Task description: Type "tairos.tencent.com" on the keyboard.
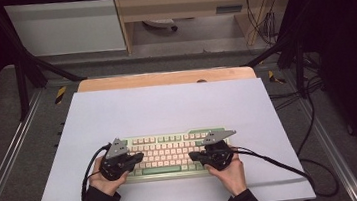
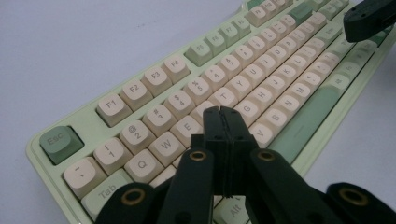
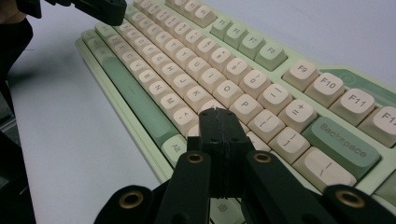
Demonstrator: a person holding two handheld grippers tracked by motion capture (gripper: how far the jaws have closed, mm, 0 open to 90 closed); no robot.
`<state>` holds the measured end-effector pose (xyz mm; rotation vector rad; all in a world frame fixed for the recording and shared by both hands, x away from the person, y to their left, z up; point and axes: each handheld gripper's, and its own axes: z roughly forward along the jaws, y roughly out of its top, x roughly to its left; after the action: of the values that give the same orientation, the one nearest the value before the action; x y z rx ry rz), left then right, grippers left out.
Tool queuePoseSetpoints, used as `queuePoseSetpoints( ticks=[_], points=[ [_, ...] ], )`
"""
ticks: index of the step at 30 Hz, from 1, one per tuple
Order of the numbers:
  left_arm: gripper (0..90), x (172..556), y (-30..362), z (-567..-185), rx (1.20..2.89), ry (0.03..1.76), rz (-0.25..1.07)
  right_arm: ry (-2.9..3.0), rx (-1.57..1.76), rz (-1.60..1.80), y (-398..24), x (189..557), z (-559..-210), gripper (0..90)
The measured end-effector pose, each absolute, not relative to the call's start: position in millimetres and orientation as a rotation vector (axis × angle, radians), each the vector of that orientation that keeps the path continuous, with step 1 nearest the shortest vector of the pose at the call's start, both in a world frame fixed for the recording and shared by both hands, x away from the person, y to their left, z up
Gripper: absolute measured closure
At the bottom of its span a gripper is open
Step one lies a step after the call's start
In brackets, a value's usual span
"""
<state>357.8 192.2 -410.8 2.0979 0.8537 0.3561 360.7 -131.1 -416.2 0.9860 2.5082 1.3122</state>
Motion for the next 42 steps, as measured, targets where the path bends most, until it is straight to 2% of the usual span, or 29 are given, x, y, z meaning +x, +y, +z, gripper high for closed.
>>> queuePoseSetpoints(
  ticks=[18, 42],
  points=[
    [89.8, 378, 182, -417, 2.108, 0.910, 0.370, 2.512, 0.980, 1.316, -131, 361, -416, 90.0],
    [89.7, 381, 179, -428, 2.127, 0.907, 0.372, 2.514, 0.980, 1.314, -131, 361, -416, 90.0]
  ],
)
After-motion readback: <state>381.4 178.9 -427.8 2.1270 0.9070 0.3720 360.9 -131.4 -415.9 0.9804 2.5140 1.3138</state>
